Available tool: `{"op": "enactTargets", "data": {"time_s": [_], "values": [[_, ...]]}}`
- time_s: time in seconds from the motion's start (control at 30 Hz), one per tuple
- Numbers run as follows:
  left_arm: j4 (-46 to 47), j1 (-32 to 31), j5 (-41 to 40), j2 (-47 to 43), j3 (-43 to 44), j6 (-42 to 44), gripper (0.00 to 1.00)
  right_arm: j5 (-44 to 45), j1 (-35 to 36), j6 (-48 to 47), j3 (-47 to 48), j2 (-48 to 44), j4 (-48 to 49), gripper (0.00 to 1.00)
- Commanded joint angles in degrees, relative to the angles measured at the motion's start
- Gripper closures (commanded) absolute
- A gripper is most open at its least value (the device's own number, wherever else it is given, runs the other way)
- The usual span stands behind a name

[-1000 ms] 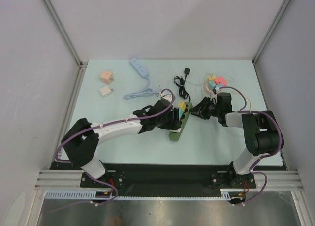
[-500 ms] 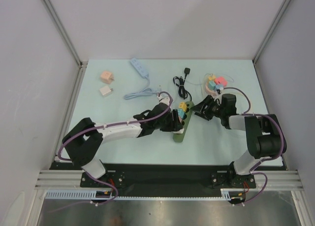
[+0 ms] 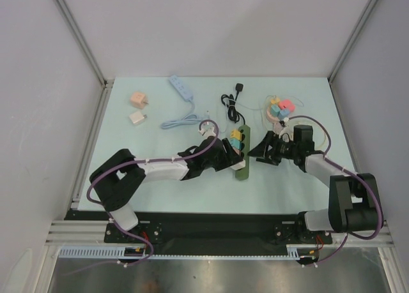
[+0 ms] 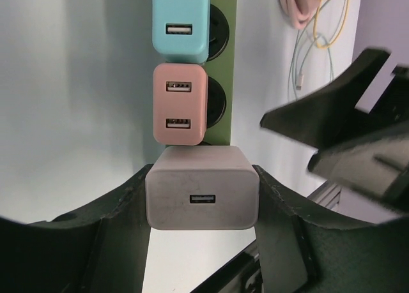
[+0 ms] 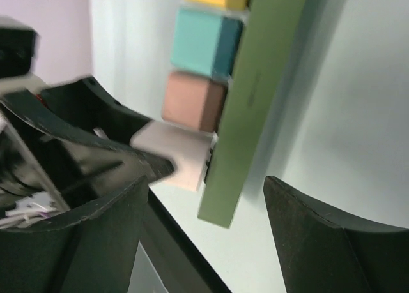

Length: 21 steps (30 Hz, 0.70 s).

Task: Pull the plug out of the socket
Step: Remove the plug from the socket.

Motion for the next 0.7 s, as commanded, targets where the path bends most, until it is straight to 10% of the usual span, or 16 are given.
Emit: {"op": "enactTargets", "data": {"time_s": [0.0,0.67], "values": [[2.4,0.1,-3.2,2.0,4.8,-8.4,1.00,3.2,1.6,-7.2,1.3,-1.3,-11.0,0.21],[1.7,0.0,-0.1,7.7,12.9,-16.5,1.00,17.7,6.8,-6.0,3.8,2.4,-9.0,0.35]]}}
